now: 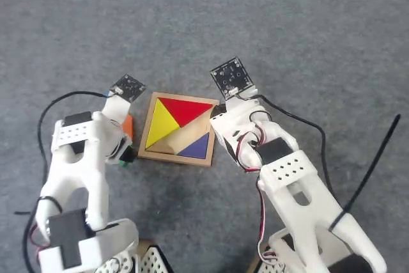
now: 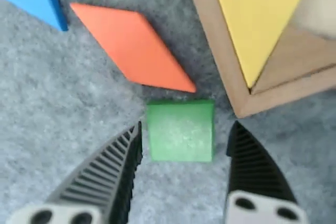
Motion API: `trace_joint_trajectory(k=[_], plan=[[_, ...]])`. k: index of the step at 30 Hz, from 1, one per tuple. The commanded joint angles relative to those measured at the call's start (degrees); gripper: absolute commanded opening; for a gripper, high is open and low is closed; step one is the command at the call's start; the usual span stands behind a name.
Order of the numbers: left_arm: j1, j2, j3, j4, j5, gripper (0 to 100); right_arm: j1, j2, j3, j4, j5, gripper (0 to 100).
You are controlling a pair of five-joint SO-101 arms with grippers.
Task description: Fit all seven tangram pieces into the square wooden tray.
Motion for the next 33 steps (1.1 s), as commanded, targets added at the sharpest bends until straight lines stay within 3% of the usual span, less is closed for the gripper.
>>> trace_joint_trajectory(k=[1,3,10,33], plan=[[-1.41,0.70,-2.15,1.58,-1.41,24,-0.31,-2.77,-0.44,-0.92,0.97,0.9],[-1.14,3.69,-1.98,0.62,-1.32,24,-0.31,-2.77,-0.44,-0.92,0.97,0.9],[-1.14,15.65,-14.02,8.70,-1.41,23,-0.22,-2.77,-0.44,-0.92,0.97,0.9],[-0.97,15.56,-13.32,9.67,1.67,12,0.13,-2.68,-0.44,-1.36,1.05,0.9]])
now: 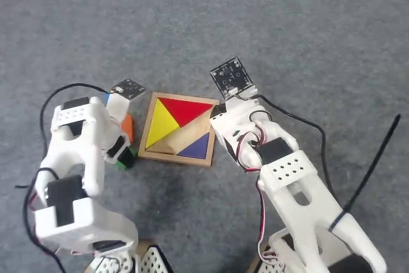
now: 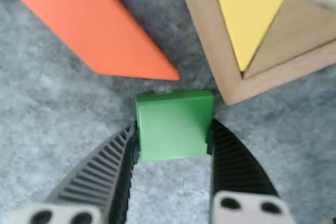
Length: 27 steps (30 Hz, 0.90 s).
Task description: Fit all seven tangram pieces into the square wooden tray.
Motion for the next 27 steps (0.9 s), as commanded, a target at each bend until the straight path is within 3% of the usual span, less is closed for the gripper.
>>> trace_joint_trajectory(k=[1,7,17,21,27], plan=[[0.09,-0.18,-1.36,0.26,1.05,11,0.04,-2.68,-0.44,-1.19,0.62,0.9],[0.18,-3.08,1.98,-0.18,1.05,10,0.04,-2.68,-0.44,-1.19,0.62,0.9],[4.40,-22.68,15.69,-2.73,1.23,11,0.04,-2.68,-0.44,-1.19,0.62,0.9],[4.40,-22.15,15.52,-2.81,1.23,18,0.04,-2.68,-0.44,-1.19,0.62,0.9],[4.48,-17.49,13.93,-2.64,1.05,17,0.04,-2.68,-0.44,-1.19,0.62,0.9]])
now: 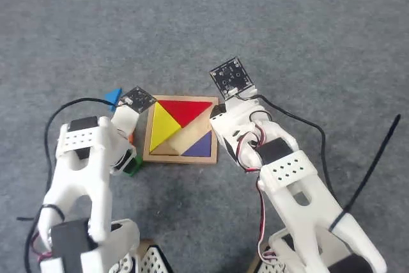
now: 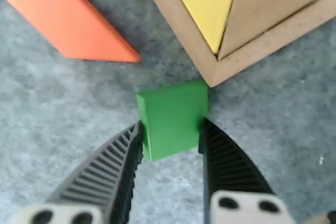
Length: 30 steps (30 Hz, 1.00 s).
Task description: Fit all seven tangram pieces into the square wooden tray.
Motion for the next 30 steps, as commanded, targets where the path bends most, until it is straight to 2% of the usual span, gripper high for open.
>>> trace_joint_trajectory(k=[1,8,14,26,30], plan=[[0.70,2.37,-2.24,0.00,0.35,17,0.13,-2.68,-0.44,-1.19,0.53,0.9],[0.79,8.53,-5.41,0.26,0.53,15,0.22,-2.77,-0.44,-1.19,0.53,0.9],[3.60,7.38,-3.30,0.53,0.53,9,0.22,-2.86,-0.44,-1.19,0.53,0.9],[8.35,1.41,3.03,0.35,2.46,9,0.31,-3.21,-0.44,-1.10,0.53,0.9],[9.32,-0.09,4.35,0.53,2.46,5,0.31,-3.21,-0.44,-1.19,0.53,0.9]])
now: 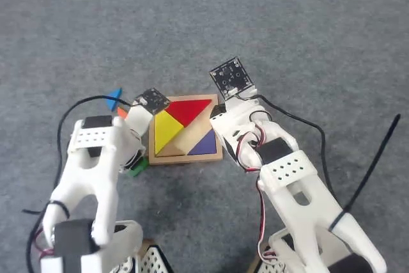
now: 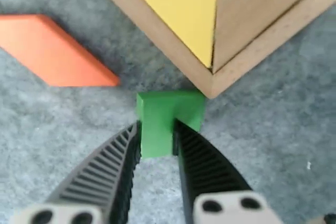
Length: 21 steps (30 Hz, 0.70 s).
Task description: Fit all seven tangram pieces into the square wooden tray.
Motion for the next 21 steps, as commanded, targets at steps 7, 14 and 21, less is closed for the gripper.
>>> trace_joint_trajectory(k=[7,14,21], plan=[[3.52,-2.37,5.76,0.62,0.53,4,0.31,-3.21,-0.44,-1.19,0.53,0.9],[0.35,-5.63,3.91,2.20,2.29,19,0.31,-3.21,-0.44,-1.19,0.53,0.9],[-4.40,-5.63,0.04,2.20,-1.67,22,0.31,-3.21,-0.44,-1.19,0.53,0.9]])
